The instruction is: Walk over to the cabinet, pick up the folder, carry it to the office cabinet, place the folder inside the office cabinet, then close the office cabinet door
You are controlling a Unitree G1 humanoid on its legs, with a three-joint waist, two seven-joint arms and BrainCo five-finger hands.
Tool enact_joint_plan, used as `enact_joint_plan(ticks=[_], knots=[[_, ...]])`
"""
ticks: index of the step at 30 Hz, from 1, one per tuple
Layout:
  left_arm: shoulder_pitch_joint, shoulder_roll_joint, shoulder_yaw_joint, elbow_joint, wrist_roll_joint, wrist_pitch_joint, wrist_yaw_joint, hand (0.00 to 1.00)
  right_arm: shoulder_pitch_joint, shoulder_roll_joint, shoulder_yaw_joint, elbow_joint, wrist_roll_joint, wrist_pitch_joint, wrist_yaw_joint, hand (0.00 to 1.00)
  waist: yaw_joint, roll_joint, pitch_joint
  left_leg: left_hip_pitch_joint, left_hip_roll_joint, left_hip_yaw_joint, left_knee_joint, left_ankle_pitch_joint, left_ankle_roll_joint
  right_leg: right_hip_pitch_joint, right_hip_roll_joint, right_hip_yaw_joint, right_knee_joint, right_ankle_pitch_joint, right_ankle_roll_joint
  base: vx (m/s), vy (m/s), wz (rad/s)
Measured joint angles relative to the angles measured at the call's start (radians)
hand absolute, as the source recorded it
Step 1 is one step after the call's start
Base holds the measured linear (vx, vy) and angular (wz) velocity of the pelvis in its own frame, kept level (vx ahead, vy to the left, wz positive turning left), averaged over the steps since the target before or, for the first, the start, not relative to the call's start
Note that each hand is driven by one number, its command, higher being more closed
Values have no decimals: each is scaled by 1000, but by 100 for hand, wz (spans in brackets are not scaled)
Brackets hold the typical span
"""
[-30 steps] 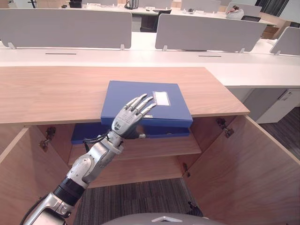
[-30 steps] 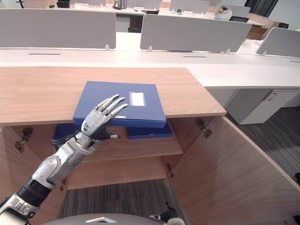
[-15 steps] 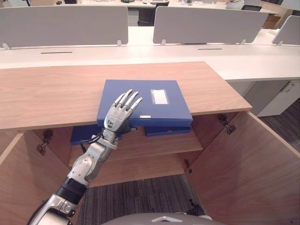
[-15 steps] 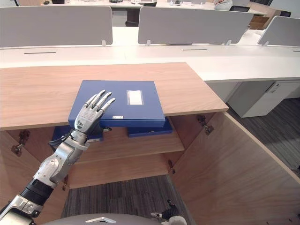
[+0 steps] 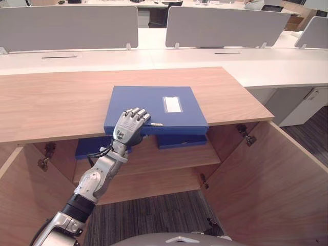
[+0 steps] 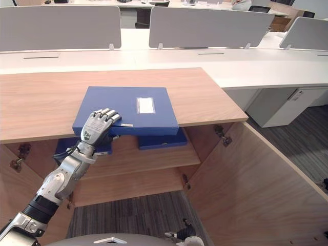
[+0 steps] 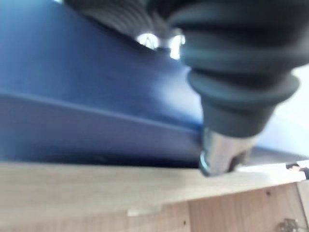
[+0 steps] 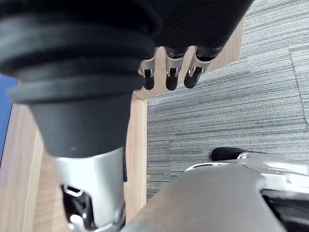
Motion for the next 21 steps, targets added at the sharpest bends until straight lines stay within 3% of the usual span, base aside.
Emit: enact_joint_plan(ticks=[7, 12, 16, 21], knots=[[0, 0, 40, -39, -3, 0, 3, 100, 0, 0, -1, -1, 0, 0, -1, 0, 2, -1, 0, -2, 0, 0, 0, -1, 0, -2, 0, 0, 0, 0, 0, 0, 0, 0], [1, -13, 49, -102, -63, -9, 8, 100, -1, 0, 3, -10, 13, 0, -4, 0, 5, -2, -1, -3, 0, 0, 0, -3, -1, -3, 0, 0, -3, 0, 0, 0, 0, 0], [40, -70, 50, -231, -138, -13, 24, 100, 13, -3, 37, -61, 21, -4, -26, 0, 9, -3, -5, -25, 6, 15, 0, -4, -3, -38, 4, 25, 15, 3, 7, 0, -13, -12], [62, -140, 39, -358, -256, -53, 46, 100, 50, -2, 74, -188, 27, -21, -43, 0, 5, 1, -14, -35, 10, 24, 0, -4, -2, -67, 8, 57, 39, 4, 7, -7, -11, -5]])
